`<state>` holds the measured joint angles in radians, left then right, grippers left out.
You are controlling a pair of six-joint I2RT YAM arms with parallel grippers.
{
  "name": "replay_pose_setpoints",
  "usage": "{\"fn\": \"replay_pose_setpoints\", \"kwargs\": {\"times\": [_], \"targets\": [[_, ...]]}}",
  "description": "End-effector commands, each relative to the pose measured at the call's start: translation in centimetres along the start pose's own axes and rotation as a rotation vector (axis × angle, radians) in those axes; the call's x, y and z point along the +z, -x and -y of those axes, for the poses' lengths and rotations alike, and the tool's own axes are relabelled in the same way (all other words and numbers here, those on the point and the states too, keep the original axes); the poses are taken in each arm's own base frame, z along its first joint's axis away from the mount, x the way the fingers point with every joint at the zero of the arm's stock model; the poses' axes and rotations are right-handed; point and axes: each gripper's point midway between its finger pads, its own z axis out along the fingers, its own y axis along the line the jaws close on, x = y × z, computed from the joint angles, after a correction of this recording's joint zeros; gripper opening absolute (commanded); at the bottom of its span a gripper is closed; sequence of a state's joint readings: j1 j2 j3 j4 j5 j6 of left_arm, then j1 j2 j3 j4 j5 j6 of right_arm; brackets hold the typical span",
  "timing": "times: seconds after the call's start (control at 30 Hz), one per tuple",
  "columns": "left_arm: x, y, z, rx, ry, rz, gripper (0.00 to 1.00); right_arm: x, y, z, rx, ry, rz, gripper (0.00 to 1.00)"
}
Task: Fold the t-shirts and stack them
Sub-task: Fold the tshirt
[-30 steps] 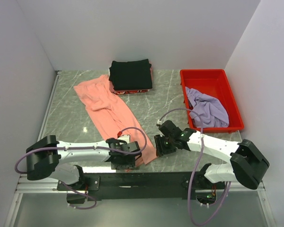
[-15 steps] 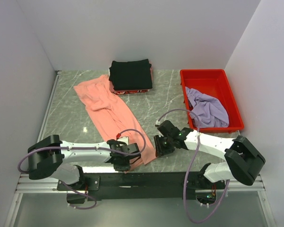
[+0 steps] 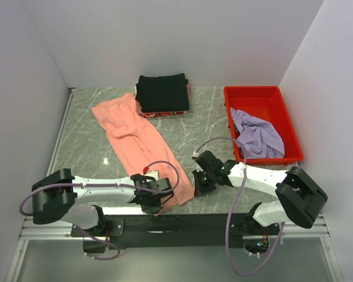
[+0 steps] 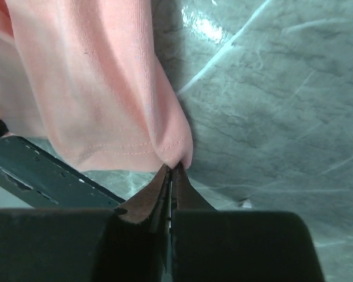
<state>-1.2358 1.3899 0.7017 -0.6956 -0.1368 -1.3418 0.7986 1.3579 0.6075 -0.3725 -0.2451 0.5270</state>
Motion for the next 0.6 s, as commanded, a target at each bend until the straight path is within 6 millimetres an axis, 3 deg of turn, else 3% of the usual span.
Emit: {"fn": "replay_pose_setpoints", "kwargs": {"times": [0.0,0.17,0.3,0.43,0.57], "targets": [[1.2,-1.9,-3.5,0.018,0.137,-0.049,0.01,-0.1,-0.4,-0.6,0.026,0.047,0.006,0.0],[-0.7,-4.4,-3.9,0.021,0.147,-0.111,0.01,-1.1,-2.2,-0.7,0.085,0.085,0.012,0.0],[-2.1,-6.4,-2.9,0.025,0.096,-0.156,0.01,-2.7,-2.7,-2.5,0.079,0.159,0.043,0.0],[-3.7,-5.3,-1.6,-0.031,0.031,-0.104,0.01,-3.8,-1.5,-2.8,0.047,0.142,0.093,0.0],[-4.7,-2.6,0.4,-0.081,-0.064,-0.031,0.01,-5.7,1.9,-5.1,-0.019,0.177,0.179,0.0]]}}
